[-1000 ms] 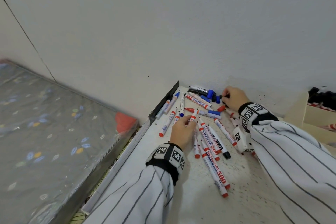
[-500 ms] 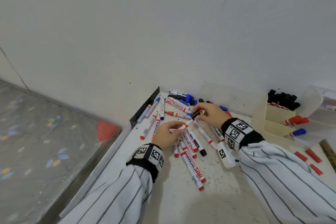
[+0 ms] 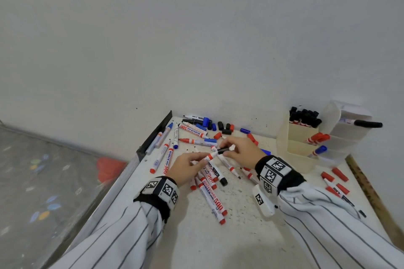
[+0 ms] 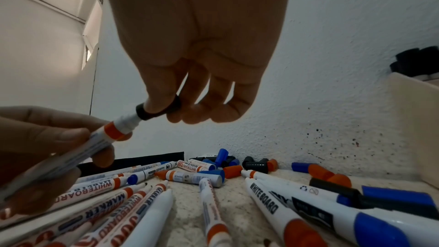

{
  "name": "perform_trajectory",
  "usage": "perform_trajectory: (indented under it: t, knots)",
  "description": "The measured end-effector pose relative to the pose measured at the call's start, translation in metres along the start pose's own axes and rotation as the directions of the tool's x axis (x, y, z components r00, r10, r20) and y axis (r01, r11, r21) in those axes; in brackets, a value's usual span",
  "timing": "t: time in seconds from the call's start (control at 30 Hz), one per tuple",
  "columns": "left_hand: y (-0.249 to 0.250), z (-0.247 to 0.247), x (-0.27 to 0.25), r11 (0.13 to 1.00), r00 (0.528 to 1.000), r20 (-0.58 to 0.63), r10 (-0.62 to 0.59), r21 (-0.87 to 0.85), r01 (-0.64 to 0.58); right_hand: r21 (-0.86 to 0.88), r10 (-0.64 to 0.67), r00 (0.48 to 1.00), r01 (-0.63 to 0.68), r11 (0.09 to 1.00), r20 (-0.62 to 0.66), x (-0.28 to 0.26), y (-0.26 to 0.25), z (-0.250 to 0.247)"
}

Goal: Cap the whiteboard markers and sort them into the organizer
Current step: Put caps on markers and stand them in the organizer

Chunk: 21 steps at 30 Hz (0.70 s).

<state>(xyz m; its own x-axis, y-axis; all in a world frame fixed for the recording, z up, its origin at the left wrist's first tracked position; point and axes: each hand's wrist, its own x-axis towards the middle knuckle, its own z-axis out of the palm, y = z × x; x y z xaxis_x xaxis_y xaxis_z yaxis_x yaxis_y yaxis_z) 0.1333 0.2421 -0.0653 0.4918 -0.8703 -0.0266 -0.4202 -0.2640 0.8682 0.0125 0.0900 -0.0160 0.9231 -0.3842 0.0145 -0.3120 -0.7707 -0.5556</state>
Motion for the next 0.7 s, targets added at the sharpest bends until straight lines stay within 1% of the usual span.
perform_trajectory:
  t: [0.1,0.2,0.27,0.33,0.37,0.43,0.5,0.6,0.67,0.7]
  knots:
    - [0.007,0.000,-0.003,0.991,0.998,0.034,0.049,0.120,-0.053,0.030,0.041,0.999,-0.042,0.999,0.007,-0.008,0.000,0.000]
    - [0.012,0.004,-0.003,0.953,0.992,0.050,0.112,0.277,-0.122,0.061,0.019,0.999,-0.016,0.998,-0.047,-0.015,0.000,0.002]
    - [0.018,0.007,-0.004,0.954,0.992,-0.006,0.127,0.274,-0.121,0.117,0.062,0.994,-0.051,0.992,-0.088,-0.020,-0.001,0.002]
    - [0.026,0.008,-0.007,0.961,0.987,-0.081,0.142,0.251,-0.118,0.180,0.130,0.987,-0.112,0.977,-0.093,-0.025,-0.006,0.000]
    - [0.031,0.009,-0.009,0.952,0.982,-0.095,0.161,0.279,-0.129,0.184,0.158,0.983,-0.139,0.973,-0.091,-0.027,-0.008,0.000]
    - [0.040,0.015,-0.014,0.919,0.979,-0.075,0.189,0.365,-0.149,0.187,0.205,0.973,-0.182,0.965,-0.110,-0.032,-0.012,0.000]
    - [0.050,0.022,-0.018,0.879,0.979,-0.035,0.201,0.448,-0.164,0.253,0.265,0.950,-0.219,0.942,-0.164,-0.038,-0.015,-0.001]
    - [0.061,0.031,-0.023,0.828,0.978,0.001,0.207,0.533,-0.176,0.314,0.313,0.921,-0.233,0.920,-0.232,-0.045,-0.017,-0.001]
    - [0.069,0.035,-0.024,0.853,0.986,0.035,0.166,0.497,-0.161,0.350,0.308,0.913,-0.205,0.914,-0.268,-0.050,-0.017,0.000]
    - [0.074,0.036,-0.025,0.882,0.987,0.067,0.149,0.442,-0.163,0.365,0.296,0.911,-0.182,0.913,-0.287,-0.053,-0.018,0.000]
